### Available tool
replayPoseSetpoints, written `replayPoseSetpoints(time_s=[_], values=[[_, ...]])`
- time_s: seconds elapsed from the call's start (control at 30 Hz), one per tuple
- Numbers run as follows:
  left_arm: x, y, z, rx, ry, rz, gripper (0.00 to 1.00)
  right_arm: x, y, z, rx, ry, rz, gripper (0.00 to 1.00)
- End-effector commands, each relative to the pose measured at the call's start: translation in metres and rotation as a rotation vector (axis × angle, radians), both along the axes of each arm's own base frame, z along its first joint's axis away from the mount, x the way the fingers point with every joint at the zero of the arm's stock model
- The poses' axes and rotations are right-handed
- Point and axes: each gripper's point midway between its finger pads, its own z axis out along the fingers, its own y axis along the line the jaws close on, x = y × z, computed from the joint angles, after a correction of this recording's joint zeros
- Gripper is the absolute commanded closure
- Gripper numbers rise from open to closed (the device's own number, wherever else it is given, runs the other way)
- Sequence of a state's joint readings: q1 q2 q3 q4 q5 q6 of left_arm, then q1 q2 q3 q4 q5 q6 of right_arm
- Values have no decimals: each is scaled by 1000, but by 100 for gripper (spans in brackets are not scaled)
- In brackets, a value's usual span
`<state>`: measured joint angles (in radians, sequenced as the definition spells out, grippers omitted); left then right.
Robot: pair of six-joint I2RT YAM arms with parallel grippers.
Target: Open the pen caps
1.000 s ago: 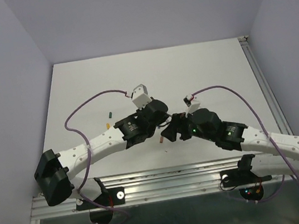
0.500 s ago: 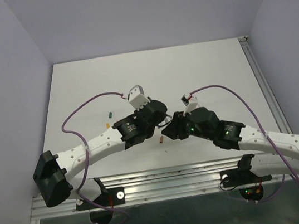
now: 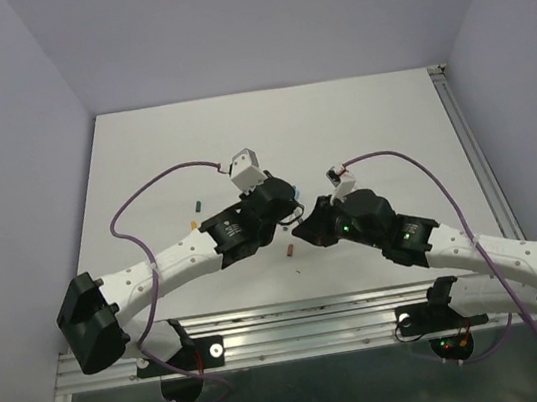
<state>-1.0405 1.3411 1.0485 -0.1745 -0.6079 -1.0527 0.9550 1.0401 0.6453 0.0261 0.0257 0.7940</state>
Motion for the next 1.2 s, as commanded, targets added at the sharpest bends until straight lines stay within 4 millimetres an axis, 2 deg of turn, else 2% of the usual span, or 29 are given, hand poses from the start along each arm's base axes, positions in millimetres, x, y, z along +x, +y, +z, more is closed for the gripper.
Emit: replayPoseSetpoints(time_s=[0.0, 0.03, 0.07, 0.17, 0.2, 0.33, 0.37, 0.4, 0.43, 0.47, 0.53, 0.57, 0.67, 0.7, 0.73, 0.77, 0.8, 0.83, 0.87, 0.9, 0.97, 1.03, 1.1, 1.17], values=[[49, 15, 15, -61, -113, 92, 100, -65, 26, 33, 219, 8, 346, 99], [64, 23, 5, -34, -104, 92, 100, -74, 25, 27, 241, 20, 379, 99], [74, 22, 8, -53, -122, 93, 100, -87, 25, 28, 265, 44, 436, 99], [97, 29, -1, -8, -125, 102, 100, -99, 21, 23, 287, 72, 471, 99], [105, 28, -1, 0, -130, 114, 100, -104, 19, 15, 278, 91, 476, 99], [121, 29, -4, 23, -125, 104, 100, -106, 12, 13, 278, 90, 450, 99], [120, 25, -4, 21, -122, 78, 100, -103, 7, 2, 227, 108, 421, 99], [120, 23, -4, 26, -124, 61, 100, -90, 5, 8, 218, 80, 344, 99], [117, 15, -8, 23, -111, 15, 100, -85, -2, -5, 155, 117, 289, 99], [115, 10, -10, 22, -113, -21, 100, -68, -9, -6, 122, 93, 189, 99], [109, -1, -17, 36, -100, -99, 100, -51, -18, 1, 74, 80, 84, 99], [103, -12, -19, 23, -92, -171, 100, -36, -33, -7, 3, 68, -28, 99], [83, -37, -38, 40, -67, -282, 100, -14, -68, -12, -132, 77, -238, 99], [79, -44, -43, 45, -68, -303, 100, 0, -88, -12, -182, 48, -360, 99], [70, -56, -59, 70, -45, -338, 100, 4, -98, -12, -213, 48, -412, 99], [66, -64, -62, 74, -39, -357, 100, 6, -113, -12, -258, 45, -474, 99], [63, -70, -67, 73, -28, -369, 100, 7, -119, -10, -266, 41, -496, 99], [58, -79, -81, 86, -1, -390, 100, 7, -124, -8, -262, 38, -516, 99], [57, -91, -78, 65, -2, -419, 100, 6, -128, -8, -264, 43, -527, 99], [55, -97, -93, 82, 29, -437, 100, 6, -130, -9, -262, 41, -532, 99], [53, -110, -93, 90, 38, -458, 100, 3, -132, -9, -240, 40, -529, 99], [57, -113, -104, 119, 55, -449, 100, 1, -132, -9, -226, 41, -522, 99], [58, -119, -105, 124, 60, -460, 100, -1, -133, -9, -214, 44, -514, 99], [58, -122, -113, 130, 76, -469, 91, -2, -134, -9, -213, 44, -513, 99]])
